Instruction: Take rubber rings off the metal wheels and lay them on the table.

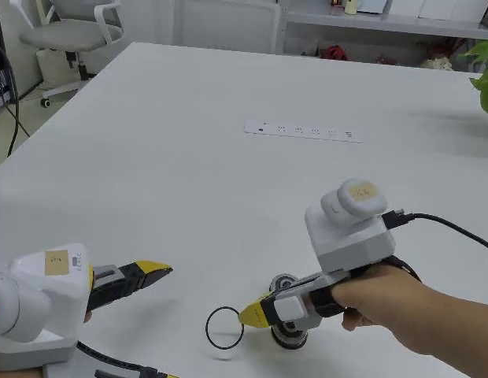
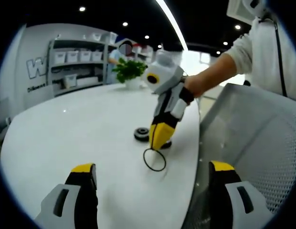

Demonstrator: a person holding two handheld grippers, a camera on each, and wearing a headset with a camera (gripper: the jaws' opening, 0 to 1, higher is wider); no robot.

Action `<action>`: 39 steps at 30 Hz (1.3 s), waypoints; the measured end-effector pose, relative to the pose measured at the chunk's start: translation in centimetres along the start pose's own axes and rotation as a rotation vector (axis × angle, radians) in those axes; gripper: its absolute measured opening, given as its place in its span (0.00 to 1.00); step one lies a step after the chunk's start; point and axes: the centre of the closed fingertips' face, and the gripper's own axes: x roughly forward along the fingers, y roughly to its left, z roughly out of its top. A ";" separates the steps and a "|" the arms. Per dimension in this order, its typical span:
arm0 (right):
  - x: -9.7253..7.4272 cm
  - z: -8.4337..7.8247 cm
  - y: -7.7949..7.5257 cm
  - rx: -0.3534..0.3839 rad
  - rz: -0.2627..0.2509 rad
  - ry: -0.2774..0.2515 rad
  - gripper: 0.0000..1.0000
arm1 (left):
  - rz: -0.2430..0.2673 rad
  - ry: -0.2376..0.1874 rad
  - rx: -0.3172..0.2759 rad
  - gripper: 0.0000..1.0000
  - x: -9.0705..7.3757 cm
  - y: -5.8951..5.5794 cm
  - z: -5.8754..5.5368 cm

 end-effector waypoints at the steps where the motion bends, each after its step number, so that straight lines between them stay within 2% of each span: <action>1: 0.1 0.0 -0.1 0.000 -0.006 -0.001 0.00 | -0.001 0.001 0.000 0.99 0.0 0.0 0.0; 15: 0.9 -0.8 -0.7 0.011 -0.052 -0.009 0.00 | -0.014 0.021 0.009 0.98 0.1 0.1 -0.6; 20: 1.0 -1.0 -0.6 0.010 -0.052 -0.013 0.00 | -0.023 0.030 0.012 0.98 0.4 0.0 -0.9; 33: 1.3 -0.8 -0.7 -0.038 -0.084 -0.023 0.00 | -0.062 0.097 0.043 0.97 1.6 -0.4 -1.7; 39: 1.4 -0.4 -0.7 -0.059 -0.087 -0.031 0.00 | -0.078 0.114 0.049 0.95 1.9 -0.9 -2.0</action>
